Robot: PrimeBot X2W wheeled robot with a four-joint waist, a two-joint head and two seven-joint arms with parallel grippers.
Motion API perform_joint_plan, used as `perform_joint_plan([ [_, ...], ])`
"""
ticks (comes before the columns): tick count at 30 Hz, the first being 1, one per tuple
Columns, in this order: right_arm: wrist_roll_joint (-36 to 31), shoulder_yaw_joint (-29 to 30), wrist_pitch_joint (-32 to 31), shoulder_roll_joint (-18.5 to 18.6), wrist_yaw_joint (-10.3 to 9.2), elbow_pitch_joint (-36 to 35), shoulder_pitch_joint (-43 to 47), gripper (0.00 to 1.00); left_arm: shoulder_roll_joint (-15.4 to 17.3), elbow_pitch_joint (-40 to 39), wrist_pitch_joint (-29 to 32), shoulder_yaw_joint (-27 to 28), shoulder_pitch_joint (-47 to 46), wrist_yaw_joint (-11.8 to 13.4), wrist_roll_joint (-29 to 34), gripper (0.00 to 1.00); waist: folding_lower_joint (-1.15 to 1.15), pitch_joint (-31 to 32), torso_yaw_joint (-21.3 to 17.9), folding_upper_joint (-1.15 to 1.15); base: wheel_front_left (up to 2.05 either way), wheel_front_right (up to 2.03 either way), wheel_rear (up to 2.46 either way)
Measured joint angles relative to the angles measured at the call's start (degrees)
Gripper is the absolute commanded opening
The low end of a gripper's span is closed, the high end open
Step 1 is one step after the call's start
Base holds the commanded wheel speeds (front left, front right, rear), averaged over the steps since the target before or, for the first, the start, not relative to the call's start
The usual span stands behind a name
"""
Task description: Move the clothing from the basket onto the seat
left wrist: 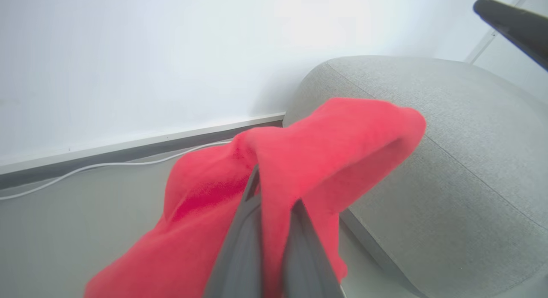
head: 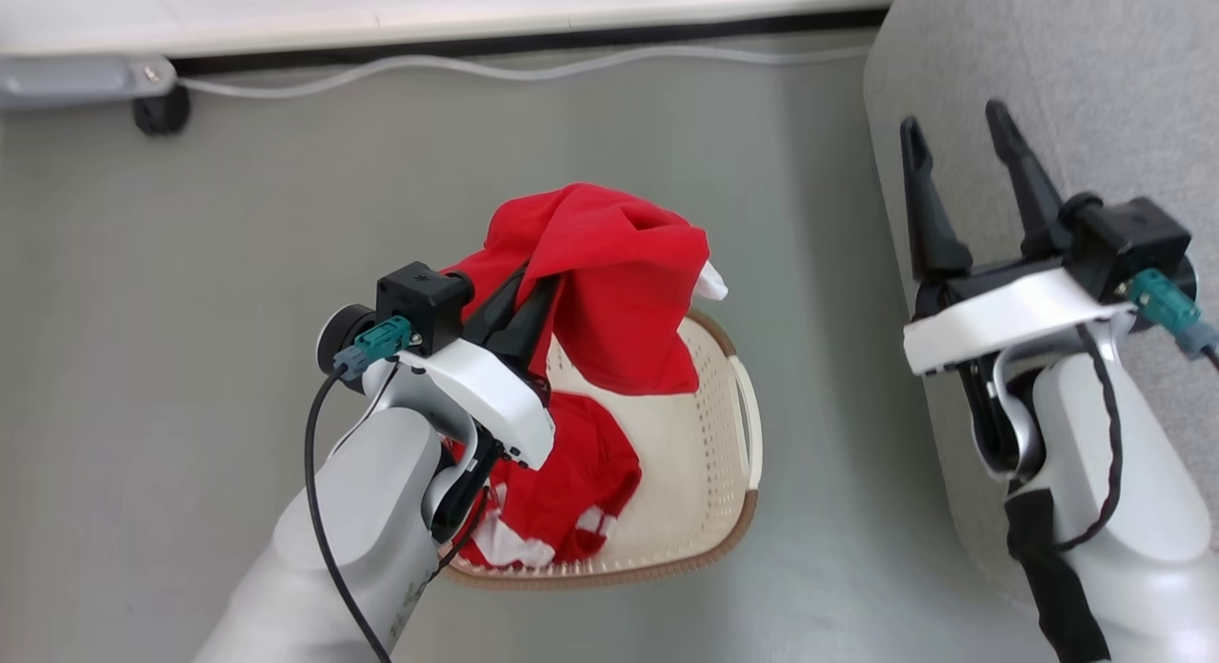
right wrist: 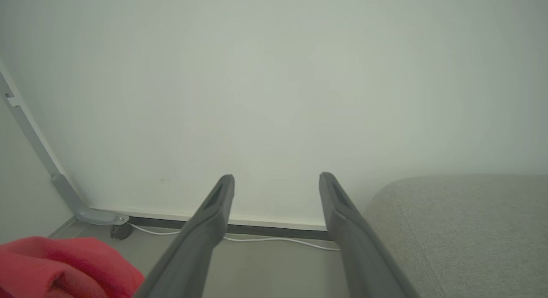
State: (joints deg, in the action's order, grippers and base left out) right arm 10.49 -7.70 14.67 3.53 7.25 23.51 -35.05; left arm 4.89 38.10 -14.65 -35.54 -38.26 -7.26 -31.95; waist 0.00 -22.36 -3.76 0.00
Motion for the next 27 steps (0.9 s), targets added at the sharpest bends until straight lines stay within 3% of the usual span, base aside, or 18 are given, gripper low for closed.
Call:
perform_joint_plan([
  [13,1.2,-0.5,0.0,0.0,0.00,2.0,7.0,1.00,-0.2,-6.4,0.0,3.6,2.9,0.0,2.2,0.00,0.00,9.9,1.1,0.00,0.00,0.00,0.00],
  [27,1.7,-0.6,0.0,0.0,0.00,3.2,11.7,1.00,-0.4,-15.0,0.0,4.9,2.3,0.0,4.4,0.00,0.00,14.8,1.8,0.00,0.00,0.00,0.00],
])
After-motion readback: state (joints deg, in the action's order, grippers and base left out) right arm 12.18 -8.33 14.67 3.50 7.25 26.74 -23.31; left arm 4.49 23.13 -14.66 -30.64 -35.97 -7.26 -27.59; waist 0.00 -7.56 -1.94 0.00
